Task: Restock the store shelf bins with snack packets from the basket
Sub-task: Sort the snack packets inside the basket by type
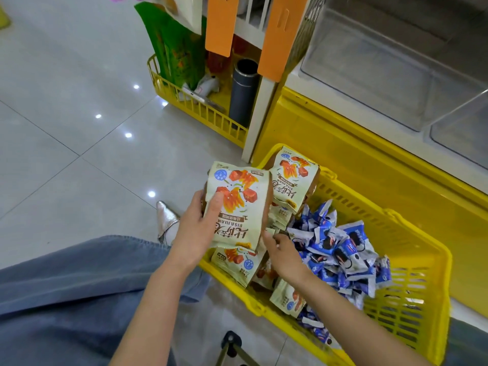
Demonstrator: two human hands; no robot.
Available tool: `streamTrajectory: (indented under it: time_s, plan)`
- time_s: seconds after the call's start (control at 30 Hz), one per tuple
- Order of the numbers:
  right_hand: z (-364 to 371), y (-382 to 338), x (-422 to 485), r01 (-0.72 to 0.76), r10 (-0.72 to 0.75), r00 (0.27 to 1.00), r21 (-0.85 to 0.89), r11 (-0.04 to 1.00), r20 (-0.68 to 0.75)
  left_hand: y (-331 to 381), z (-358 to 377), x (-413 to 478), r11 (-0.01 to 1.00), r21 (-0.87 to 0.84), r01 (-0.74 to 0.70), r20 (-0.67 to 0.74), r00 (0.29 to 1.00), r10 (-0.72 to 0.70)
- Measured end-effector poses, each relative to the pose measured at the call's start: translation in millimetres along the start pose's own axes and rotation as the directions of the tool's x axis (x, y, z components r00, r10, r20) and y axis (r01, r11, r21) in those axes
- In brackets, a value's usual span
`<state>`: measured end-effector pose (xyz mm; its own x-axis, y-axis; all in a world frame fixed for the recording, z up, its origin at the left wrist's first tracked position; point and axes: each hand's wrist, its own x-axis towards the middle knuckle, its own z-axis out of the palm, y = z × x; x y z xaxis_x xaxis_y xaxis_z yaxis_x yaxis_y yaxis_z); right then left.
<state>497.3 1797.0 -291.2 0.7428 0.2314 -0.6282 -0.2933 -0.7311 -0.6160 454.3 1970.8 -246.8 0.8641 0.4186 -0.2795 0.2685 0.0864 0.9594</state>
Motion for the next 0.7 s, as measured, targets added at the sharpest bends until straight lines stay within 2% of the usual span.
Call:
streamTrajectory:
  time_s: [0.13,0.23,0.33,0.4,0.43,0.5,0.53,0.7]
  plan:
    - [-40,-13,-28,-0.048,-0.018,0.982,0.334,0.941,0.190,-5,-2,-2,0.993,0.093,0.069,0.168,0.982,-0.084]
    - [-61,-17,-35,-0.003,-0.085,0.972,0.370,0.929,0.221,-10,4,-5,0.976,0.207,0.067,0.272,0.954,-0.123]
    - [-60,-17,-37,0.013,-0.075,0.983,0.345,0.938,0.168,-13,11,-11,0.957,0.276,0.090,0.331,0.926,-0.182]
    - [-53,-14,-32,0.005,-0.045,0.993,0.338,0.941,0.111,-16,14,-12,0.942,0.334,0.026,0.257,0.959,-0.117]
    - [-48,-12,-29,-0.002,-0.031,0.995,0.334,0.943,0.093,-18,13,-10,0.913,0.405,-0.048,0.174,0.984,-0.025]
    - [-40,-8,-22,-0.009,-0.008,0.998,0.302,0.953,0.055,-21,7,-5,0.818,0.551,-0.167,0.022,0.982,0.186]
    - [-35,-6,-17,-0.006,-0.003,0.999,0.266,0.964,0.032,-25,2,-1,0.792,0.586,-0.170,-0.013,0.976,0.219]
    - [-11,-7,-6,0.092,-0.085,0.996,0.265,0.960,-0.036,-54,-2,4,0.832,0.555,0.013,-0.004,1.000,-0.013]
